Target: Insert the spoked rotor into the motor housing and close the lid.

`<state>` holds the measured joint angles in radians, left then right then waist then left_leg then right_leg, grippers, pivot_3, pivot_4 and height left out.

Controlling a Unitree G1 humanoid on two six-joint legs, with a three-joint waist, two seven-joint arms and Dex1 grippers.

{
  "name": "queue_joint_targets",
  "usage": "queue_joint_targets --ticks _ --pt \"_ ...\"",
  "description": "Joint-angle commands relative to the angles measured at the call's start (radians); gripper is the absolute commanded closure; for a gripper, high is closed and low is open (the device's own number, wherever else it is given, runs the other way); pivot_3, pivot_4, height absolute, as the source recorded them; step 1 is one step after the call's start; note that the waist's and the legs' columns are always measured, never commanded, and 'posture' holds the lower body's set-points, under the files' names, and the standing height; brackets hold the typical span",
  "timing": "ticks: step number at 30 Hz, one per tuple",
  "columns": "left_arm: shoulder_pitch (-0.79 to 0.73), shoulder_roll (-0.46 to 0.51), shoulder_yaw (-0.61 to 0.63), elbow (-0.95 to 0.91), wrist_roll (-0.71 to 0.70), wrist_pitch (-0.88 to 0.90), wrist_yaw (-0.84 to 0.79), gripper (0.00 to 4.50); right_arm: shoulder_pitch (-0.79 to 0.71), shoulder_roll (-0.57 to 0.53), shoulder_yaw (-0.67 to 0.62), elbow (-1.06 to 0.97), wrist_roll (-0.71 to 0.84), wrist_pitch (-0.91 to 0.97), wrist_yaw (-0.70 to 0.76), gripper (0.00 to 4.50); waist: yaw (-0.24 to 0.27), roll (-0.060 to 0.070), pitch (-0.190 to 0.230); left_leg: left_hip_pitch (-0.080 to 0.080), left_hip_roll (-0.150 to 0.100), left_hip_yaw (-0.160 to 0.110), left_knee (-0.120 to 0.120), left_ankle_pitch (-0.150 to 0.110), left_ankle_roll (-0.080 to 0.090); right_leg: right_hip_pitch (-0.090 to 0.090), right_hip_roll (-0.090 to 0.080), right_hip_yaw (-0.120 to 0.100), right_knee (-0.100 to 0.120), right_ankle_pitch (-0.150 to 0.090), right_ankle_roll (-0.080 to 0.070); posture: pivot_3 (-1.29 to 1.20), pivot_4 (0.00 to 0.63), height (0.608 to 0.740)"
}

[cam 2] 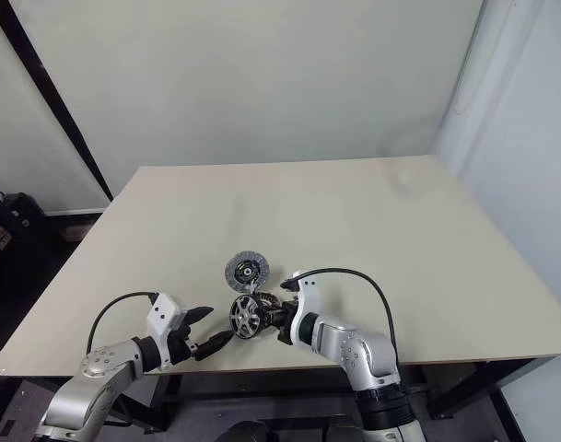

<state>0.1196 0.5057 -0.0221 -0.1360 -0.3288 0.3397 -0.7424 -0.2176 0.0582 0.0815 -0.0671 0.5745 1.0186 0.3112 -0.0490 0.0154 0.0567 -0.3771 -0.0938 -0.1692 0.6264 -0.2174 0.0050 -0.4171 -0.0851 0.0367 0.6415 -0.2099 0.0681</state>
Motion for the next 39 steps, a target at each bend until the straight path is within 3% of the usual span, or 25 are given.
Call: queue_joint_targets --ticks 1,6,17,28,39 --pt "-0.014 0.002 0.02 -0.02 -0.008 -0.011 -0.002 0.0 -0.029 0.043 -0.069 -0.031 0.093 0.064 -0.01 4.09 0.0 0.0 0.0 0.0 0.0 0.0 0.0 0.0 0.0 0.0 0.0 0.0 0.0 0.0 0.0 0.0 0.0 0.74" --pt "-0.013 0.0 0.02 -0.021 -0.008 -0.012 -0.001 0.0 -0.045 0.084 -0.132 -0.03 0.138 0.085 -0.058 4.09 0.0 0.0 0.0 0.0 0.0 0.0 0.0 0.0 0.0 0.0 0.0 0.0 0.0 0.0 0.0 0.0 0.0 0.74" --pt "-0.009 -0.002 0.02 -0.024 -0.007 -0.013 0.0 0.0 -0.041 0.08 -0.12 -0.011 0.125 0.043 -0.112 4.09 0.0 0.0 0.0 0.0 -0.001 0.0 0.0 0.0 0.0 0.0 0.0 0.0 0.0 0.0 0.0 0.0 0.0 0.74" --pt "-0.013 -0.003 0.017 -0.017 -0.003 -0.016 0.001 0.0 -0.063 0.112 -0.159 -0.011 0.271 0.14 -0.138 4.09 0.0 0.0 0.0 0.0 -0.001 -0.001 0.0 0.0 0.0 0.0 0.0 0.0 0.0 0.0 0.0 0.0 0.0 0.74" --pt "-0.013 -0.004 0.017 -0.005 -0.001 -0.018 -0.004 0.0 -0.067 0.092 -0.13 0.006 0.225 0.055 -0.171 4.09 0.0 0.0 0.0 0.0 0.0 0.0 0.0 0.0 0.0 0.0 0.0 0.0 0.0 0.0 0.0 0.0 0.0 0.74"
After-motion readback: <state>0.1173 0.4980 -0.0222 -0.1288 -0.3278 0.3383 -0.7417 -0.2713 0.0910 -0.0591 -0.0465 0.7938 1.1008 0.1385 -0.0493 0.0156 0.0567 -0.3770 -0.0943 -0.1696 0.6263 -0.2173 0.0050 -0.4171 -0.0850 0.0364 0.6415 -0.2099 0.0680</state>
